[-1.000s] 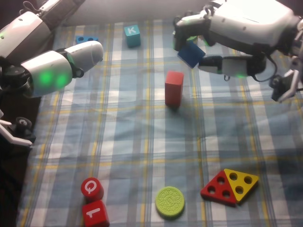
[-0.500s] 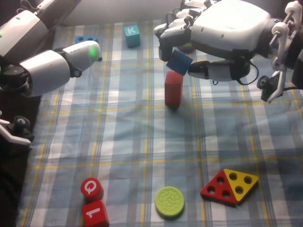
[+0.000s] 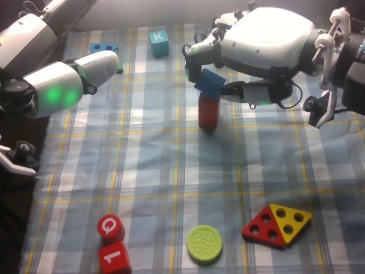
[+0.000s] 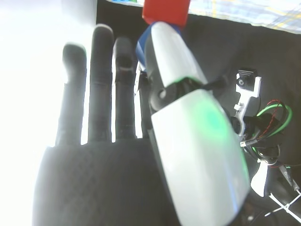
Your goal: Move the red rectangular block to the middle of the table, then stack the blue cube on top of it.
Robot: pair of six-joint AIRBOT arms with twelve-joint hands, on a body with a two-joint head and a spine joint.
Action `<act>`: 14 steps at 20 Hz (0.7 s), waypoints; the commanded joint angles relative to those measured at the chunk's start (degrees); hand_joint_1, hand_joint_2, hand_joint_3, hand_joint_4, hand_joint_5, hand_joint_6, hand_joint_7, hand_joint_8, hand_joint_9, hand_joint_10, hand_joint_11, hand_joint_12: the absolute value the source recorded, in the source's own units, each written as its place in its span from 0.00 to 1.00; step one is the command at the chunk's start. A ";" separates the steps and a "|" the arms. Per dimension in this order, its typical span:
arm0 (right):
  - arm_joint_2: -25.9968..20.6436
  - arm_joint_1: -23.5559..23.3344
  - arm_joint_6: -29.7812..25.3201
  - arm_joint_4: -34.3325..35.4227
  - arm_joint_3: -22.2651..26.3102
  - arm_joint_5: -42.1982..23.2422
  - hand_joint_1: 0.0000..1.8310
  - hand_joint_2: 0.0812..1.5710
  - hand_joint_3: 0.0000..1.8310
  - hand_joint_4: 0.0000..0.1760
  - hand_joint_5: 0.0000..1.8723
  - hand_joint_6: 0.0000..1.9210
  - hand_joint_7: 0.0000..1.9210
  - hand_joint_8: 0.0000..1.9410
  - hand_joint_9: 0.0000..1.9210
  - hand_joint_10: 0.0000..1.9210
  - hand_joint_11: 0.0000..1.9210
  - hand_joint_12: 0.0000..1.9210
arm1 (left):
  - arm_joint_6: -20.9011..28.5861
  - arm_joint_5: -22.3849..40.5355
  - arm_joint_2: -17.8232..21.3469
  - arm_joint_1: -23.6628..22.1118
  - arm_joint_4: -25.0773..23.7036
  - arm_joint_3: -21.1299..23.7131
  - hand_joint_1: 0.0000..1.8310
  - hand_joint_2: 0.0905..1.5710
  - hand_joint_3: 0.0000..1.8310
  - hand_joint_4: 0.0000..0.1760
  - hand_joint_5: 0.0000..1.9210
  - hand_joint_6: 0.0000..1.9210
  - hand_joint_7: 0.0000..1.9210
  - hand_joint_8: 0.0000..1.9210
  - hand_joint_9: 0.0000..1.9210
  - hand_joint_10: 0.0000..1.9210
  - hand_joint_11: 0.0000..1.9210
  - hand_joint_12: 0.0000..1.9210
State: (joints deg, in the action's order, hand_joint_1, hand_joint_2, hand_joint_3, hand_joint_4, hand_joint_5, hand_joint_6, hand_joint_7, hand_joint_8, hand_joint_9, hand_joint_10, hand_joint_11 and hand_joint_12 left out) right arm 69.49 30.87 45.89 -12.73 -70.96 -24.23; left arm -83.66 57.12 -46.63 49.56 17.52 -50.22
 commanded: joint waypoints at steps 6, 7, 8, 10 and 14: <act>-0.73 -1.16 -1.56 -1.90 0.44 -5.33 0.48 0.73 0.00 0.00 0.19 0.00 0.18 0.01 0.14 0.17 0.02 0.64 | 0.55 7.29 -0.07 -0.49 -0.54 -0.30 0.34 0.88 0.00 0.57 0.00 0.00 0.00 0.00 0.00 0.00 0.00 0.00; -1.12 -1.39 -2.88 -3.06 0.48 -5.32 0.51 0.74 0.00 0.00 0.09 0.00 0.09 0.00 0.10 0.03 0.00 0.53 | 0.56 7.29 -0.07 -0.49 -0.52 -0.30 0.36 0.88 0.00 0.58 0.00 0.00 0.00 0.00 0.00 0.00 0.00 0.00; -1.94 -1.80 -5.67 -5.07 0.46 -5.32 0.52 0.74 0.00 0.00 0.06 0.00 0.07 0.00 0.09 0.02 0.00 0.52 | 0.56 7.29 -0.06 -0.49 -0.49 -0.28 0.36 0.88 0.00 0.58 0.00 0.00 0.00 0.00 0.00 0.00 0.00 0.00; -3.20 -2.32 -7.02 -6.17 0.87 -5.34 0.48 0.72 0.00 0.12 0.01 0.00 0.01 0.00 0.01 0.00 0.00 0.37 | 0.56 7.29 -0.05 -0.49 -0.28 -0.24 0.35 0.88 0.00 0.58 0.00 0.00 0.00 0.00 0.00 0.00 0.00 0.00; -8.29 -2.96 -7.03 -6.24 3.89 -7.81 0.50 0.65 0.00 0.00 0.00 0.00 0.00 0.00 0.00 0.00 0.00 0.04 | 0.57 7.41 0.01 -0.34 -0.23 -0.07 0.37 0.87 0.00 0.57 0.00 0.00 0.00 0.00 0.00 0.00 0.00 0.00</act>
State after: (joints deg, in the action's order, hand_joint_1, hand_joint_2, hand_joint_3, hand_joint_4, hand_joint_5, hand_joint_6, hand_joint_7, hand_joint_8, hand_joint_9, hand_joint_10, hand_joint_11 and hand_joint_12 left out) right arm 60.42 28.91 39.13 -19.70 -66.61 -24.58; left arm -83.64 57.21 -46.63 49.56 17.98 -50.22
